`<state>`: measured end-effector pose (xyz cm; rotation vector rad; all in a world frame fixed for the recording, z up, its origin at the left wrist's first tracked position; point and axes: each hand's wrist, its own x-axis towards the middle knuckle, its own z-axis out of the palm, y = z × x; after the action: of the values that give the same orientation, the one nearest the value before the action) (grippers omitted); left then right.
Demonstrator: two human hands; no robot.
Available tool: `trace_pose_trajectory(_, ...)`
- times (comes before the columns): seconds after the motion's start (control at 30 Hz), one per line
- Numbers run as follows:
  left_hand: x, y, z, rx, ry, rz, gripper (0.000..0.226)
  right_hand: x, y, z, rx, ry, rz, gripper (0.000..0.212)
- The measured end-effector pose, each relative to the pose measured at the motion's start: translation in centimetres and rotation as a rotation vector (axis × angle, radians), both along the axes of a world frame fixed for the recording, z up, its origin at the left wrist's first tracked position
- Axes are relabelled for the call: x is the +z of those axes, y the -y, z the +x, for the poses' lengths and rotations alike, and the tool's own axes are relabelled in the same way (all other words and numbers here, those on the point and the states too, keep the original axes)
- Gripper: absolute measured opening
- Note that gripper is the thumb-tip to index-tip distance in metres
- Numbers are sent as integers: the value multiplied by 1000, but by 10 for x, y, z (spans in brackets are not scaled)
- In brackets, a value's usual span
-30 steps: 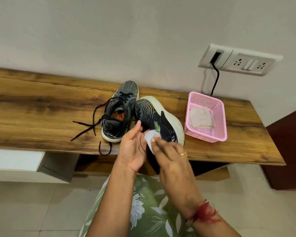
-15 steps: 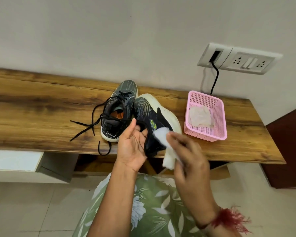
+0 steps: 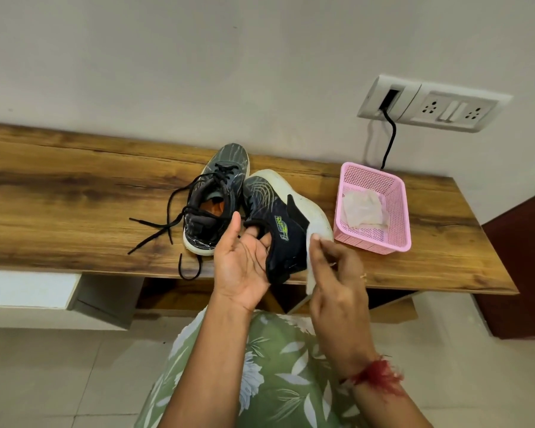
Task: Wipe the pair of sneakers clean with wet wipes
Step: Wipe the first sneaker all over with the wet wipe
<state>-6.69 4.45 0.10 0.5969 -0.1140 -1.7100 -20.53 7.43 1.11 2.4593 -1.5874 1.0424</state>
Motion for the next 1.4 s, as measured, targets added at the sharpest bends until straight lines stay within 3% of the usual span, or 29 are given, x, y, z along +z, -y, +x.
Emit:
trace_pose_trajectory(0.07, 1, -1, -1, 11, -14, 5, 74, -8, -7, 2, 71, -72, -13, 41)
trace_pose_trajectory(0.13, -1, -1, -2, 28, -24, 12, 75, -19, -22, 7, 149, -90, 34, 50)
trace_pose_trajectory(0.23, -3, -1, 1, 35, -30, 17, 76, -11, -28, 4, 143, 82, 101, 52)
trace_pose_trajectory(0.33, -3, -1, 2, 21, -51, 13, 75, 4, -13, -9, 51, 165, -33, 56)
trace_pose_trajectory(0.57, 10, -2, -3, -12, -60, -6, 75, -25, -12, -16, 72, -24, -60, 60)
trace_pose_trajectory(0.73, 8, 1, -1, 20, -132, -26, 49, -34, -37, -21, 51, 148, 26, 58)
trace_pose_trajectory(0.83, 8, 4, 3, 26, -173, -32, 48, -6, -27, -18, 35, 265, -44, 58)
trace_pose_trajectory(1.03, 2, 2, -3, -42, -138, -5, 43, -2, 2, -13, 20, -7, -103, 58)
trace_pose_trajectory(1.2, -2, 3, -8, -56, -106, -21, 40, -17, -22, -24, 31, -41, -71, 51)
trace_pose_trajectory(1.4, -2, 7, -3, -71, -128, -62, 41, 24, -31, -9, -7, 311, -110, 50)
